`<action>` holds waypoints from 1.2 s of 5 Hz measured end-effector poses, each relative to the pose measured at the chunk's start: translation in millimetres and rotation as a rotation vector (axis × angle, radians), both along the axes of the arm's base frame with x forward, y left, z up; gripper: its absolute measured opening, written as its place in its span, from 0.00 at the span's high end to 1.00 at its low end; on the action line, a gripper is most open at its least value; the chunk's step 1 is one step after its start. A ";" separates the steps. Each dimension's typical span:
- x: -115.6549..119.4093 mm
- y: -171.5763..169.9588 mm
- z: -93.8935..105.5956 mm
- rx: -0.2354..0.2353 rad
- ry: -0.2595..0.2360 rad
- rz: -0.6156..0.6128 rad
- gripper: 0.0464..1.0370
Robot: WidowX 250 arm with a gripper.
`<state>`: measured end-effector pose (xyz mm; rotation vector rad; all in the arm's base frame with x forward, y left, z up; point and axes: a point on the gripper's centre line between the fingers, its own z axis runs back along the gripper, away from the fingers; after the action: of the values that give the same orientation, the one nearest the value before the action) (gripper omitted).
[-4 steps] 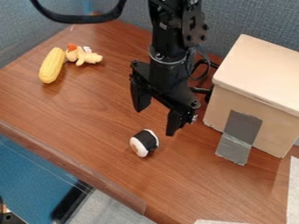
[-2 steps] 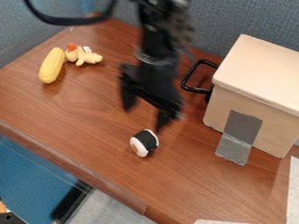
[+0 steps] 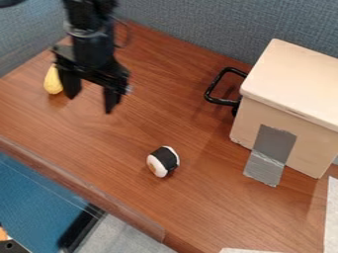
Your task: Move the corn to the middle of the table
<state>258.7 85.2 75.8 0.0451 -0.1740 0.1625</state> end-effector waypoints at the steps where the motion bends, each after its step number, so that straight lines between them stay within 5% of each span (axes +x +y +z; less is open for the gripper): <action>1: -4.0 33.6 -4.5 -0.035 -0.057 0.058 0.04; 3: -4.8 97.4 -7.2 -0.016 -0.098 0.169 0.04; 5: 28.3 135.1 -10.9 0.016 -0.121 0.196 0.04; 6: 39.4 142.4 -30.3 0.003 -0.095 0.209 0.04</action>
<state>298.1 227.5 45.5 0.0586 -0.2640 0.3727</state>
